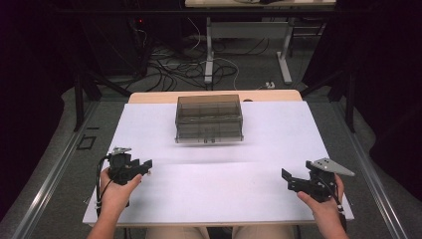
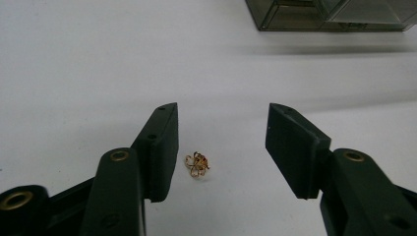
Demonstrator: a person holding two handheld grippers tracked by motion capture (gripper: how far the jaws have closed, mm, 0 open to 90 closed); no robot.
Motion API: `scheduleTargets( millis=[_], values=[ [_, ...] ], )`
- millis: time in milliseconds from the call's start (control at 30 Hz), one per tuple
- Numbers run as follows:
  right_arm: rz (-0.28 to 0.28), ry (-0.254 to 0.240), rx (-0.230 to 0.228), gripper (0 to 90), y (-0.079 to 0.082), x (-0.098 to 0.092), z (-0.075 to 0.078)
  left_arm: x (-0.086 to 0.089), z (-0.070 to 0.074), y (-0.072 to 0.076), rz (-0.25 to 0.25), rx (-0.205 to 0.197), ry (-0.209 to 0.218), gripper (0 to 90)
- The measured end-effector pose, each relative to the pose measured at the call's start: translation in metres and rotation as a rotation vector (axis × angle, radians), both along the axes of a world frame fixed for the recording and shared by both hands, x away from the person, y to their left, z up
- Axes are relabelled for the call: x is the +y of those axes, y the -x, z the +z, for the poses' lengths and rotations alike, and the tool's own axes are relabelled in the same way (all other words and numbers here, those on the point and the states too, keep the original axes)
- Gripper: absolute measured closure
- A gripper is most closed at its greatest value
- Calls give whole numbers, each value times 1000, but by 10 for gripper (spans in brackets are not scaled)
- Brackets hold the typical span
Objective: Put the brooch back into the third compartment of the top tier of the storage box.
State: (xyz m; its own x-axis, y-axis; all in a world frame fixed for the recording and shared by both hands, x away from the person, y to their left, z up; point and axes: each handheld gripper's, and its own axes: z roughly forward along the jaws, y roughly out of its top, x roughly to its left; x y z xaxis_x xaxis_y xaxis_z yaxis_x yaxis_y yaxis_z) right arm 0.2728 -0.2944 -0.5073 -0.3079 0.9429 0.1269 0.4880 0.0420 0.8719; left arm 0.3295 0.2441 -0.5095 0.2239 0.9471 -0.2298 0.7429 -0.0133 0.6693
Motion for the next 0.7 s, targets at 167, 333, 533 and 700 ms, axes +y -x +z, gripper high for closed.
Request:
scheduleTargets(
  millis=[167, 333, 533, 700],
  values=[
    [3, -5, 1, 64, 0, -1, 0, -3, 0, -2, -6, 13, -20, 507],
    [2, -5, 13, 66, 0, -1, -1, -7, -1, -3, 6, 30, -27, 537],
    [2, -10, 8, 68, -1, -1, -2, -7, -4, -5, 23, 51, -38, 560],
    [5, -6, 7, 70, -1, -1, -2, -7, -9, -5, 20, 75, -39, 597]
  ],
)
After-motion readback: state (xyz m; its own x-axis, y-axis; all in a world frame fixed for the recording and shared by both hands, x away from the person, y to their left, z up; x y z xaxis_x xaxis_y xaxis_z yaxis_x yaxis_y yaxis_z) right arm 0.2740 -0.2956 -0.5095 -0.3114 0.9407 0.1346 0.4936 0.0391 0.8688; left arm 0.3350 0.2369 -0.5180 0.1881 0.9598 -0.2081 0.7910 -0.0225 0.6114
